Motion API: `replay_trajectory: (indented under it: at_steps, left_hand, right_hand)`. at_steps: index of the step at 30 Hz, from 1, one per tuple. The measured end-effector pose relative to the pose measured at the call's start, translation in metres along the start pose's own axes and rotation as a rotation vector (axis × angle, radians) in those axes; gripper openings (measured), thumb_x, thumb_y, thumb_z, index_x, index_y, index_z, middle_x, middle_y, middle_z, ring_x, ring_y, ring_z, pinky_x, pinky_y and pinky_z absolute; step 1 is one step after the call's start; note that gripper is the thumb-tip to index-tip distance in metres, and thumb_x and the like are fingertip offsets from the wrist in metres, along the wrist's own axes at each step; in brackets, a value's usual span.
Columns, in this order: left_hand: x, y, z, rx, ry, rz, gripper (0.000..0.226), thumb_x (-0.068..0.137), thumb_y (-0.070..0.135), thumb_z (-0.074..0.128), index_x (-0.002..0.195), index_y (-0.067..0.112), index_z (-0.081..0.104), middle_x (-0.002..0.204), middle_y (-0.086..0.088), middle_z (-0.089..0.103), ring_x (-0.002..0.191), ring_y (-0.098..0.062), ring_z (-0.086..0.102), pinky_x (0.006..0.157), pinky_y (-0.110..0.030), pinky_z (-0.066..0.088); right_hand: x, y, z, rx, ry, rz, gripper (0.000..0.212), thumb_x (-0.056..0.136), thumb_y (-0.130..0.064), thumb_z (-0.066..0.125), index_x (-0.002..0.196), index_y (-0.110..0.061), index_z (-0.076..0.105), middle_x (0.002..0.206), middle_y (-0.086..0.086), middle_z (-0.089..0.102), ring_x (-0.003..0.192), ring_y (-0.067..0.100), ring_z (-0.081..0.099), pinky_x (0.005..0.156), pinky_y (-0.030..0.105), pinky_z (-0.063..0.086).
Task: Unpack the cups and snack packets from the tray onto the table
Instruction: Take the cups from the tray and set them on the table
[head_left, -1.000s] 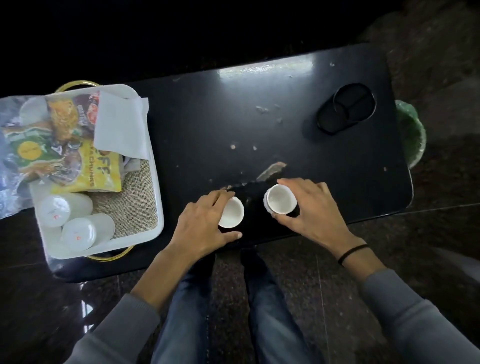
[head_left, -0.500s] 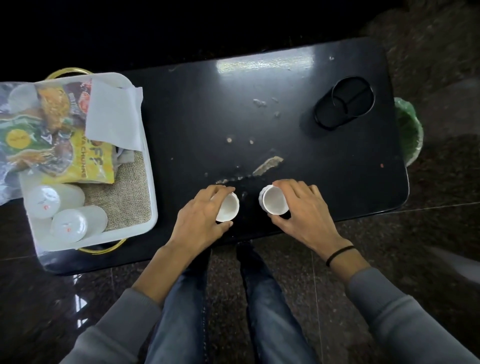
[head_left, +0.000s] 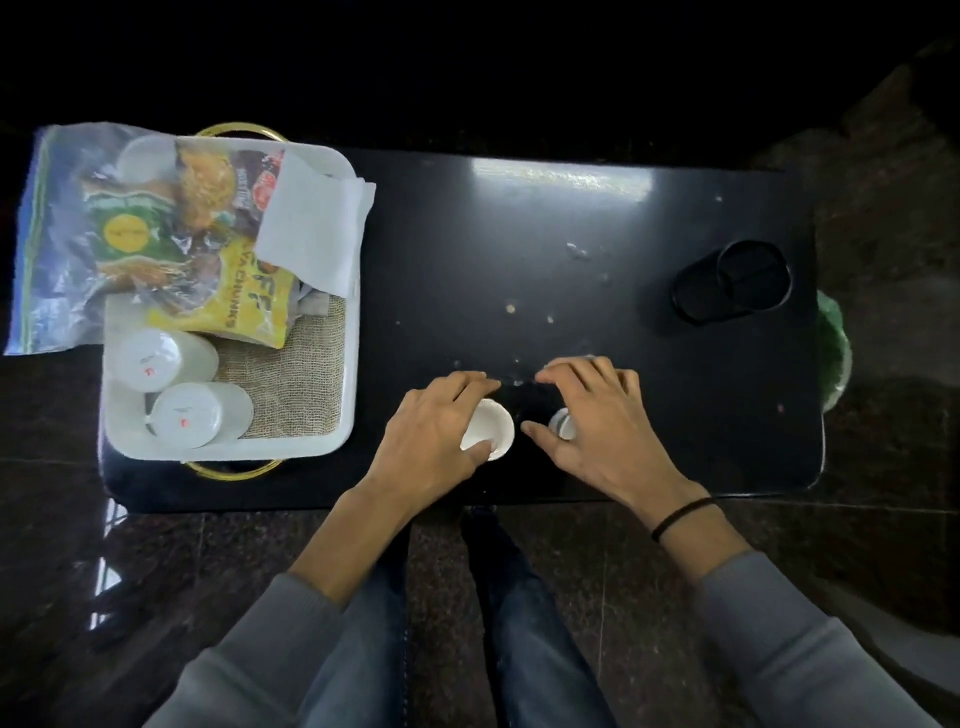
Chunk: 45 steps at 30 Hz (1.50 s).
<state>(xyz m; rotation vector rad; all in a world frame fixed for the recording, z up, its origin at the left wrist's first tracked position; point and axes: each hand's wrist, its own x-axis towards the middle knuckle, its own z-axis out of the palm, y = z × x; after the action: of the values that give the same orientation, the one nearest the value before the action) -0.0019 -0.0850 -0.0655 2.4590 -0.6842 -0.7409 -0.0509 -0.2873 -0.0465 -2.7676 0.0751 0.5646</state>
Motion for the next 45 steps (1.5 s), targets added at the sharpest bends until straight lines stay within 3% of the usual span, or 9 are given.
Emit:
replay_trajectory:
  at_steps: [9,15,19,23,30,39,43,45]
  left_hand:
    - [-0.026,-0.057,-0.052,-0.029,0.212,-0.184,0.051,0.089,0.026,0.071,0.137,0.019,0.056,0.14,0.001,0.057,0.125,-0.023,0.055,0.101,-0.039,0.043]
    - [-0.066,-0.116,-0.076,0.06,0.364,-0.459,0.047,0.085,0.018,0.075,0.13,0.013,0.063,0.134,-0.007,0.062,0.125,-0.031,0.056,0.099,-0.044,0.04]
    - [-0.088,-0.145,-0.078,0.103,0.383,-0.597,0.048,0.083,0.014,0.077,0.128,0.006,0.061,0.13,-0.015,0.062,0.122,-0.037,0.055,0.092,-0.05,0.044]
    - [-0.096,-0.155,-0.077,0.111,0.332,-0.562,0.049,0.078,0.012,0.082,0.123,0.005,0.064,0.129,-0.016,0.06,0.119,-0.038,0.056,0.074,-0.049,0.052]
    - [-0.097,-0.161,-0.081,0.25,0.231,-0.517,0.047,0.08,0.006,0.079,0.124,0.008,0.064,0.132,-0.015,0.059,0.124,-0.037,0.054,0.076,-0.049,0.058]
    - [-0.1,-0.163,-0.079,0.361,0.198,-0.417,0.053,0.076,-0.005,0.079,0.125,0.008,0.065,0.13,-0.018,0.062,0.12,-0.04,0.057,0.079,-0.047,0.059]
    - [-0.102,-0.162,-0.074,0.411,0.23,-0.365,0.061,0.071,-0.012,0.075,0.128,0.008,0.064,0.129,-0.019,0.063,0.117,-0.039,0.06,0.076,-0.045,0.06]
    - [-0.102,-0.162,-0.071,0.427,0.261,-0.333,0.06,0.071,-0.013,0.073,0.127,0.007,0.065,0.127,-0.02,0.064,0.116,-0.04,0.061,0.075,-0.047,0.06]
  right_hand:
    - [0.074,-0.108,0.002,0.066,-0.021,-0.249,0.038,0.092,-0.041,0.067,0.124,-0.022,0.062,0.13,-0.007,0.061,0.122,0.019,0.051,0.1,0.037,0.038]
    - [0.107,-0.185,0.024,0.156,-0.126,-0.357,0.04,0.092,-0.035,0.071,0.126,-0.016,0.064,0.128,-0.001,0.063,0.122,0.021,0.054,0.103,0.039,0.04]
    - [0.117,-0.222,0.039,0.236,-0.214,-0.373,0.04,0.093,-0.034,0.07,0.128,-0.018,0.061,0.132,0.001,0.063,0.122,0.023,0.056,0.099,0.04,0.05]
    - [0.122,-0.244,0.054,0.271,-0.288,-0.383,0.038,0.094,-0.035,0.068,0.127,-0.019,0.059,0.131,-0.002,0.064,0.12,0.021,0.058,0.094,0.043,0.053]
    - [0.125,-0.251,0.064,0.387,-0.367,-0.272,0.038,0.091,-0.031,0.072,0.126,-0.018,0.062,0.126,-0.002,0.069,0.113,0.017,0.065,0.095,0.04,0.056]
    - [0.117,-0.246,0.069,0.785,-0.432,0.015,0.038,0.086,-0.013,0.078,0.122,-0.021,0.07,0.117,-0.007,0.075,0.105,0.004,0.072,0.081,0.004,0.05]
    - [0.117,-0.244,0.071,0.792,-0.42,0.024,0.043,0.085,-0.008,0.078,0.126,-0.019,0.07,0.12,-0.006,0.075,0.107,0.007,0.072,0.091,0.014,0.053]
    - [0.116,-0.241,0.073,0.79,-0.417,0.025,0.043,0.086,-0.009,0.077,0.127,-0.02,0.07,0.122,-0.007,0.075,0.108,0.007,0.072,0.092,0.013,0.053]
